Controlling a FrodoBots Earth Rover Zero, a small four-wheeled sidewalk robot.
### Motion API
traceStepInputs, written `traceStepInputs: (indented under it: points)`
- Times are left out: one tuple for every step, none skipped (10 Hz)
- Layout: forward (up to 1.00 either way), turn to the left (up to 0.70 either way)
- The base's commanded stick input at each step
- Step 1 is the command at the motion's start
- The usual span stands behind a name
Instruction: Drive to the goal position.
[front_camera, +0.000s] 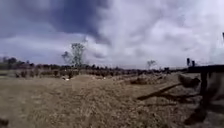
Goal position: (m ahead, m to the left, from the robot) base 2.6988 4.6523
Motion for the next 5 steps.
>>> traceStepInputs:
  points:
    - [0.70,0.00]
    - [0.70,0.00]
    - [0.70,0.00]
    - [0.70,0.00]
    - [0.70,0.00]
